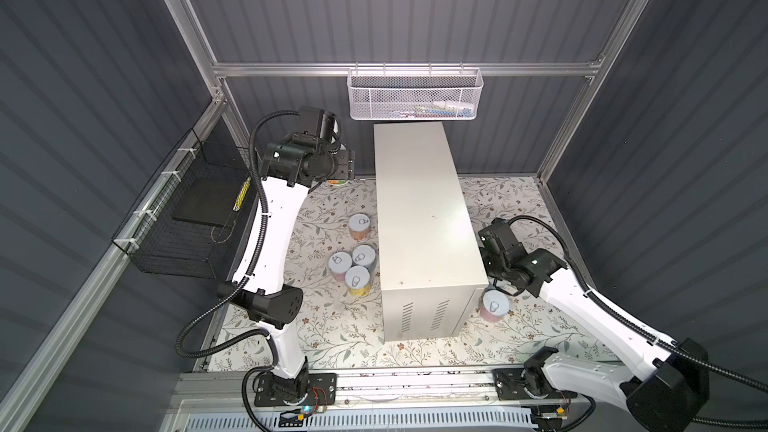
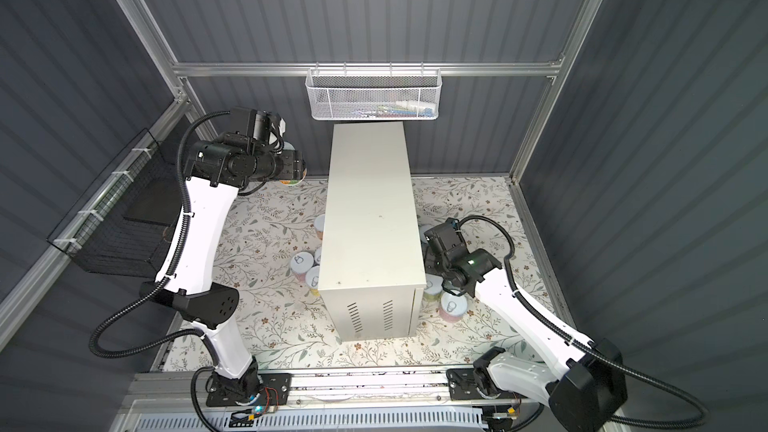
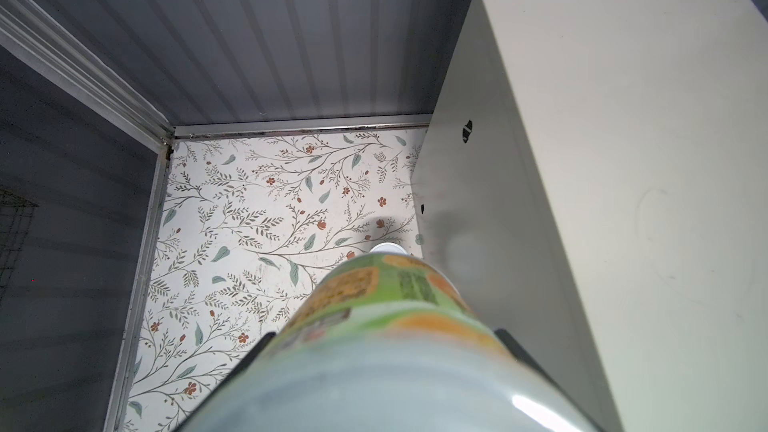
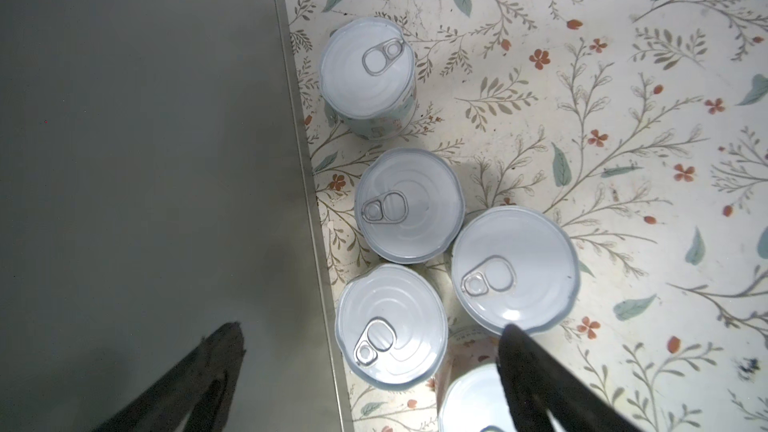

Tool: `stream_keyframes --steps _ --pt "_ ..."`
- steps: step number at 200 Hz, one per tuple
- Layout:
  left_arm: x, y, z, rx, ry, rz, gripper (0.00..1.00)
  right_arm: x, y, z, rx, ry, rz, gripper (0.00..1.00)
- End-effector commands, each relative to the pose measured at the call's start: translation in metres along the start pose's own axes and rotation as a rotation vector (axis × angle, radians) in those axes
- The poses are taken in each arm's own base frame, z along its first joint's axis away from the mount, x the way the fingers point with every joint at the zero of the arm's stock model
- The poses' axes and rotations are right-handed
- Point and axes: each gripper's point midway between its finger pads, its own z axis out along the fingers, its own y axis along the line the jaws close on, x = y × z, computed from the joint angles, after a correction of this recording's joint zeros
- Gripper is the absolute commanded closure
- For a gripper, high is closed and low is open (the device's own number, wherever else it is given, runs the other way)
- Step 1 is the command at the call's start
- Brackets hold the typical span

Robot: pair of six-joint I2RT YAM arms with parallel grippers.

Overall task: Place and organize the canned foods onto the counter
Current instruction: 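Carry the held can up and over onto the cabinet top with the left gripper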

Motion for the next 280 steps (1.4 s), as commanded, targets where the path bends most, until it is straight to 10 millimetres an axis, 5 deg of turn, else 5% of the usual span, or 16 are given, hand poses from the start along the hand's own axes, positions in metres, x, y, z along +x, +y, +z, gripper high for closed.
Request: stream_keyframes --steps 1,42,85,135,180,280 --pt "-0.031 -0.009 -0.019 0.052 -0.131 0.005 1.0 -0.01 0.03 -0.015 -0.089 -0.022 0.001 0.02" --pt "-0.038 -0.015 -0.019 0.081 -0.155 0.002 1.0 -0.012 0.022 -0.012 -0.04 -0.036 -0.022 0.01" --pt "-0.058 -0.027 -0.046 0.164 -0.241 0.006 1.0 -0.021 0.014 -0.013 -0.006 -0.056 -0.023 0.01" --pt "-0.046 -0.079 -0.066 0.463 -0.194 0.052 1.0 -0.027 -0.008 -0.026 0.024 -0.081 0.001 0.01" --pt "-0.024 -0.124 -0.075 0.483 -0.184 0.22 1.0 -0.037 -0.013 -0.039 0.007 -0.125 0.009 0.01" --pt "0.002 -0.149 -0.041 0.406 -0.089 0.309 1.0 -0.066 -0.013 -0.059 -0.005 -0.196 -0.008 0.01"
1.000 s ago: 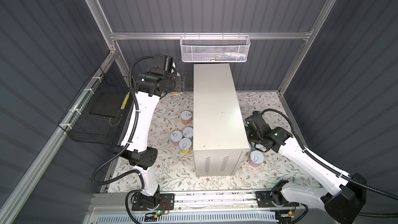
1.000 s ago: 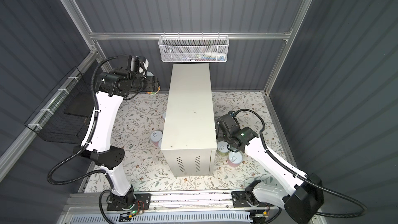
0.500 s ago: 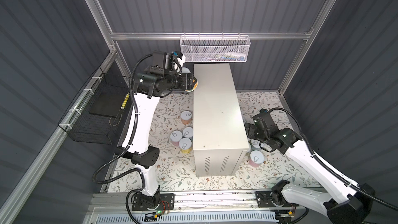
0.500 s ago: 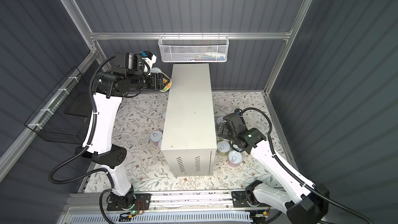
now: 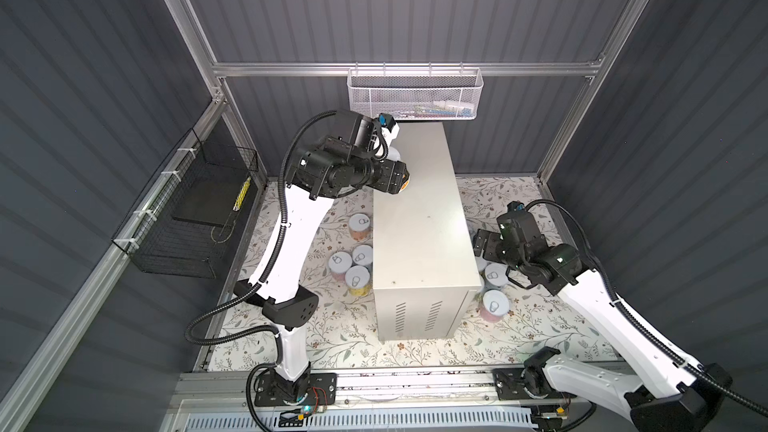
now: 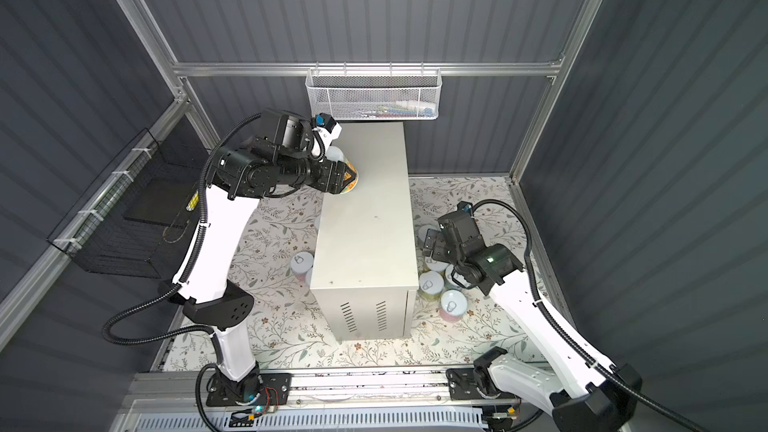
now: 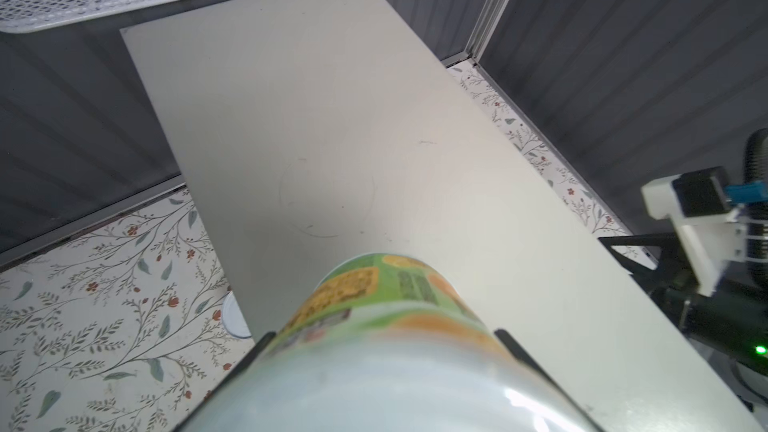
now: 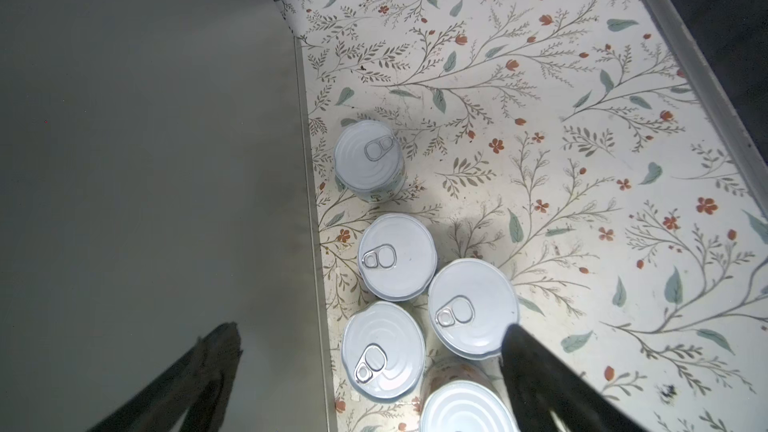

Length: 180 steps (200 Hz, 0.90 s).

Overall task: Place and organize the canned foods onto the counter
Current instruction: 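Carry the held can up and over onto the cabinet top with the left gripper, then lower the can onto the cabinet top and open the left gripper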

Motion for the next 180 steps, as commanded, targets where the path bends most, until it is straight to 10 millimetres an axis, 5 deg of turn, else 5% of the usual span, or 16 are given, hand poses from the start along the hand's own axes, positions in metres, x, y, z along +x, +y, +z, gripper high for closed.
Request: stream_keyframes --steps 1,31,49,81,133,180 --pt "-0.016 -0.005 -0.001 -0.009 -0.062 0.048 1.0 -0.012 -0.001 -0.01 0.001 -0.029 -0.016 0.01" --pt "-0.015 -0.005 0.008 -0.013 -0.051 0.051 0.99 -0.021 -0.003 -0.017 0.005 -0.054 -0.02 0.01" --pt "-0.016 -0.005 0.009 -0.015 -0.054 0.054 0.43 -0.027 -0.003 -0.022 0.002 -0.071 -0.023 0.01" --pt "-0.021 -0.004 0.007 -0.025 -0.079 0.059 0.01 -0.036 0.005 -0.026 -0.037 -0.092 -0.017 0.01" --pt "-0.035 -0.003 0.003 -0.036 -0.135 0.067 0.0 -0.057 0.015 -0.037 -0.062 -0.136 -0.03 0.01" --pt "-0.059 -0.002 -0.043 -0.063 -0.289 0.083 0.01 -0.104 0.026 -0.077 -0.09 -0.26 -0.073 0.01"
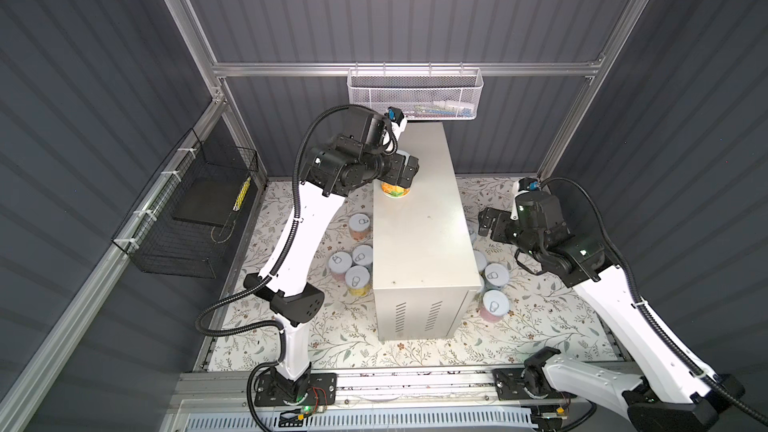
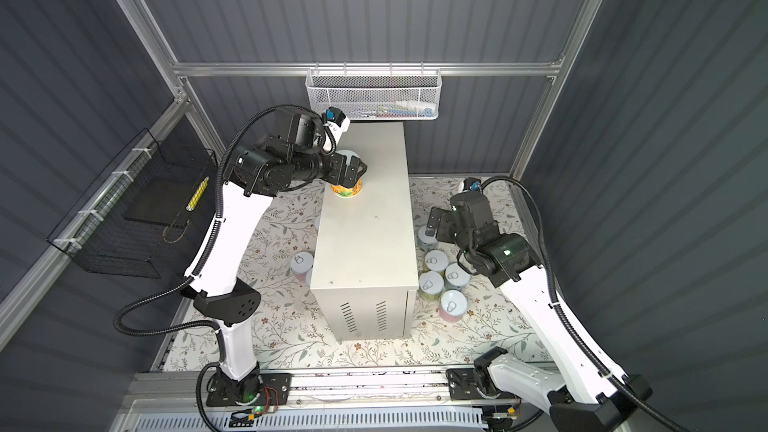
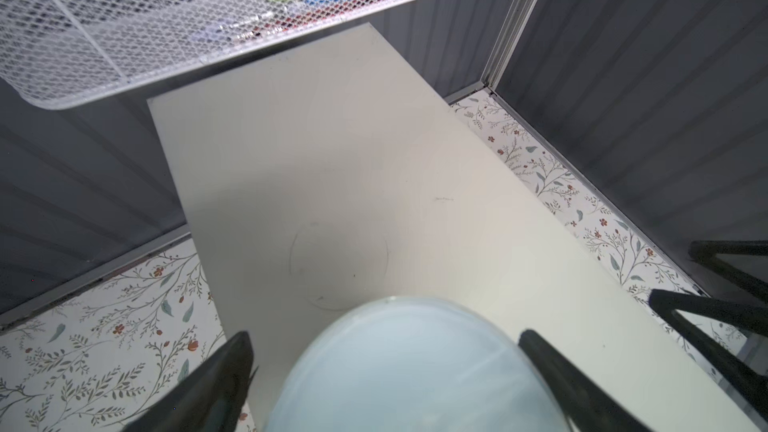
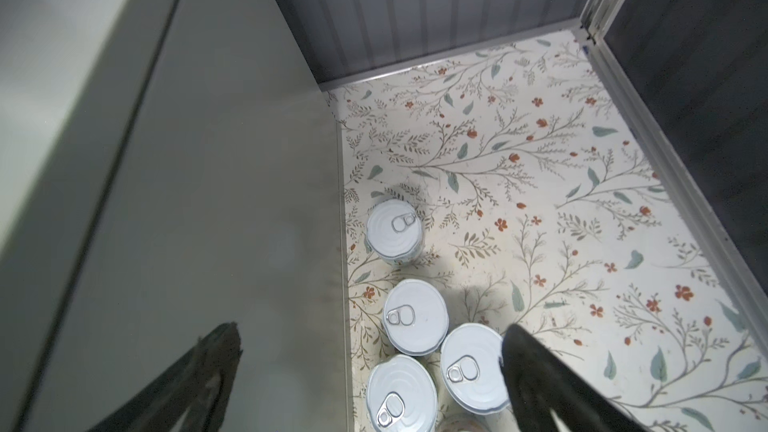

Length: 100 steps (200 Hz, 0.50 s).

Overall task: Place and organize the canned foods onto the counter
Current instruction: 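Lower the can onto the cabinet top and open the left gripper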

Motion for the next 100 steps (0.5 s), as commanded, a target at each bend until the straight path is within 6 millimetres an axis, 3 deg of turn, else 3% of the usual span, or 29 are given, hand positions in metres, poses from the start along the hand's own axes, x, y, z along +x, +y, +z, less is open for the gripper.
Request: stream_keyframes --steps 1,22,25,60,86,100 --pt "-0.034 0.001 -0.05 -0.02 -0.168 0.032 0.01 -0.03 0.003 -0.018 -0.006 -0.073 -0.042 0.01" --pt "-0.044 0.009 -0.074 -0.07 -0.242 0.037 0.0 -0.056 0.019 -0.035 -0.075 -0.133 -0.046 0.02" --pt "-0.045 0.011 -0.078 -0.082 -0.251 0.036 0.0 -0.055 0.024 -0.028 -0.083 -0.119 -0.056 0.03" --pt "-0.046 0.031 -0.112 -0.189 -0.304 0.025 0.01 -0.069 0.074 -0.032 -0.256 -0.14 -0.103 0.08" --pt "-0.03 0.027 -0.117 -0.16 -0.275 0.022 0.04 -0.069 0.111 -0.036 -0.37 -0.144 -0.157 0.12" --pt "-0.015 0.019 -0.112 -0.112 -0.24 0.021 0.13 -0.071 0.12 -0.039 -0.393 -0.145 -0.166 0.15"
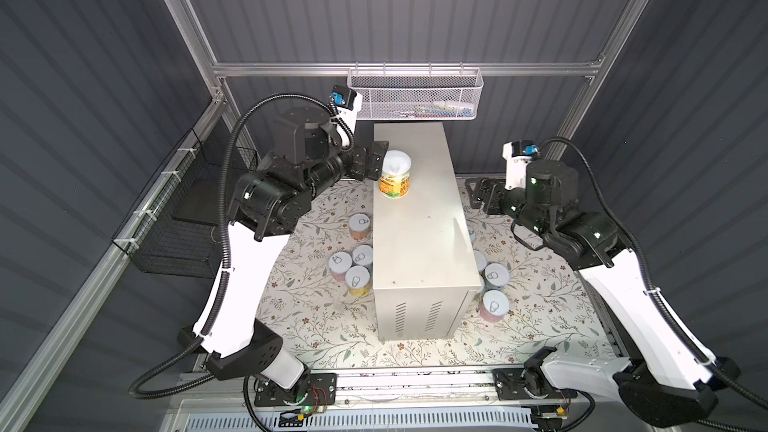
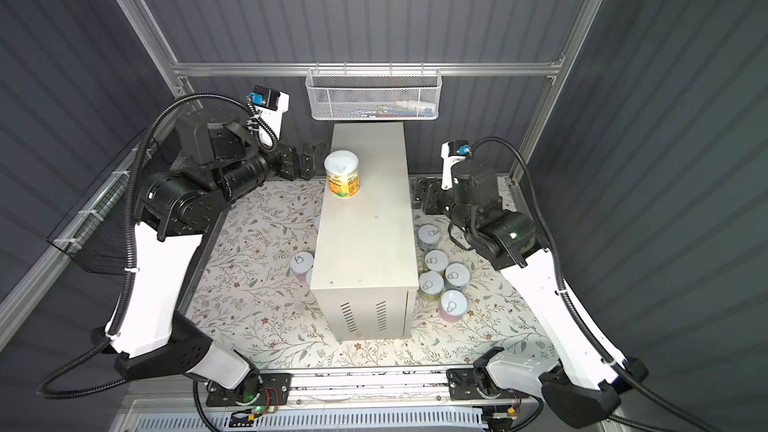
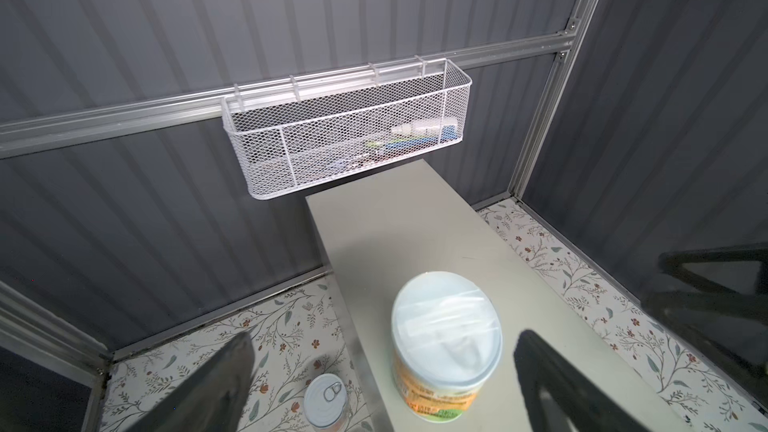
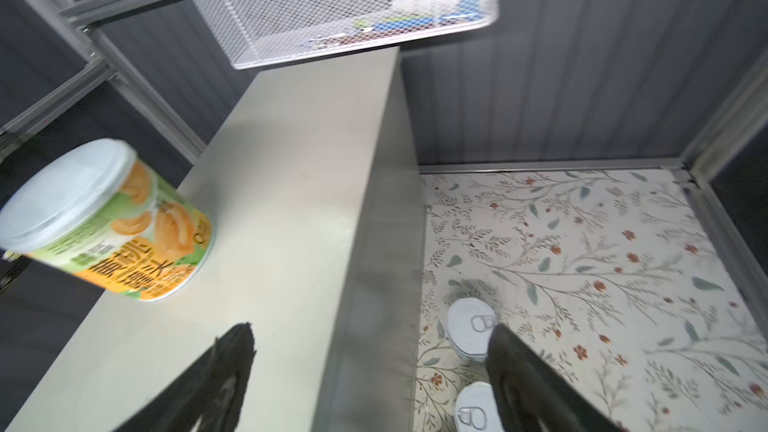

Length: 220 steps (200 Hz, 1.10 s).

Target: Place and organize the canned foods onto the counter

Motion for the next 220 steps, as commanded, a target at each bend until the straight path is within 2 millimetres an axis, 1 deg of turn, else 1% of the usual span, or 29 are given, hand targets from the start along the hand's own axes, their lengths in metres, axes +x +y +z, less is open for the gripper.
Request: stream_keyframes --steps 1,12,23,36,56,85,107,124,156,187,220 --pt "0.026 -0.007 0.008 0.04 0.066 0.013 0.14 -0.013 0.028 -0.004 -0.101 -0.028 -0.043 0.15" --pt "0.041 -0.015 0.01 0.087 0.099 0.003 0.22 -0.014 0.031 -0.005 -0.113 -0.03 -0.043 0.18" --pt "0.054 -0.022 0.013 0.126 0.125 -0.007 0.28 -0.015 0.034 -0.006 -0.124 -0.033 -0.037 0.19" --pt "0.065 -0.03 0.015 0.164 0.142 -0.016 0.37 -0.014 0.033 -0.006 -0.124 -0.032 -0.031 0.21" --pt "0.081 -0.034 0.018 0.184 0.179 -0.025 0.4 -0.011 0.029 -0.007 -0.106 -0.03 -0.022 0.21" --pt "0.094 -0.04 0.026 0.214 0.193 -0.043 0.39 -0.008 0.024 -0.008 -0.089 -0.033 -0.011 0.19" --pt "0.098 -0.044 0.038 0.226 0.193 -0.054 0.4 -0.006 0.021 -0.01 -0.078 -0.035 -0.007 0.19" --pt "0.1 -0.039 0.051 0.19 0.179 -0.05 0.44 -0.005 0.018 -0.012 -0.066 -0.04 -0.006 0.18" --pt "0.098 -0.032 0.075 0.135 0.146 -0.02 0.48 -0.001 0.014 -0.009 -0.046 -0.023 -0.008 0.17" --pt "0.099 -0.032 0.097 0.118 0.135 -0.011 0.53 0.003 0.015 -0.007 -0.049 -0.012 -0.005 0.16" --pt "0.096 -0.024 0.117 0.062 0.115 -0.005 0.55 0.007 0.014 -0.002 -0.045 -0.007 -0.008 0.15"
